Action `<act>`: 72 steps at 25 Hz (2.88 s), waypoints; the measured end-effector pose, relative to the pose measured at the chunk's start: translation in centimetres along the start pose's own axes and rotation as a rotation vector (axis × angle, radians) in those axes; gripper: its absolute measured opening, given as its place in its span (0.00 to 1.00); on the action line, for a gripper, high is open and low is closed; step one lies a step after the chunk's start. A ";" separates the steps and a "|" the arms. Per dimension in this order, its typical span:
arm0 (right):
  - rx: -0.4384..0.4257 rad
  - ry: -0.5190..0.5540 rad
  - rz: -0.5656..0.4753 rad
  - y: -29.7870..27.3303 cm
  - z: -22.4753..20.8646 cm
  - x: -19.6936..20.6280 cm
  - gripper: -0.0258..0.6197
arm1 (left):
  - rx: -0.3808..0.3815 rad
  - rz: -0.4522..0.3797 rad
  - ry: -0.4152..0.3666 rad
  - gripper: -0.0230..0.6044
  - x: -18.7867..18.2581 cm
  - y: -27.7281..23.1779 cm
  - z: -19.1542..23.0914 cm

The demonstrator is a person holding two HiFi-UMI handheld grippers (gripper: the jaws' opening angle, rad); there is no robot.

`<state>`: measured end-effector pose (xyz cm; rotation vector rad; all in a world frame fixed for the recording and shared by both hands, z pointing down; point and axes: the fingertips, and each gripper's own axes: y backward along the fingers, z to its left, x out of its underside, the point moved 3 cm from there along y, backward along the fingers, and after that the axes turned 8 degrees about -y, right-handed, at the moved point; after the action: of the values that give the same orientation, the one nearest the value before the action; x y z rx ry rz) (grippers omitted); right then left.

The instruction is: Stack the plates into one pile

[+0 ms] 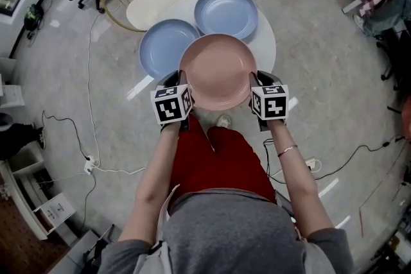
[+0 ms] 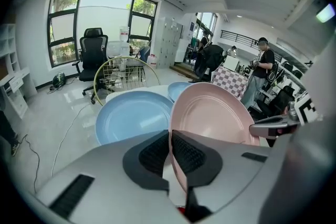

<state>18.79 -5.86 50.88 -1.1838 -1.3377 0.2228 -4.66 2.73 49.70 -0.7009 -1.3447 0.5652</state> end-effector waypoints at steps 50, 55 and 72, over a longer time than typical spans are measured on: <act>0.077 -0.007 0.154 -15.1 13.6 -5.0 0.15 | 0.067 0.182 -0.092 0.09 -2.4 -9.6 20.0; 0.104 -0.003 0.150 -15.1 13.7 -5.0 0.15 | 0.070 0.185 -0.116 0.10 -2.4 -9.7 20.0; 0.126 -0.017 0.100 -14.5 13.5 -4.6 0.15 | 0.078 0.187 -0.158 0.17 -2.2 -9.5 19.8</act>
<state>-0.69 -8.63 56.11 -1.1457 -1.2616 0.3839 -24.81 -2.75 56.76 -0.7343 -1.4034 0.8334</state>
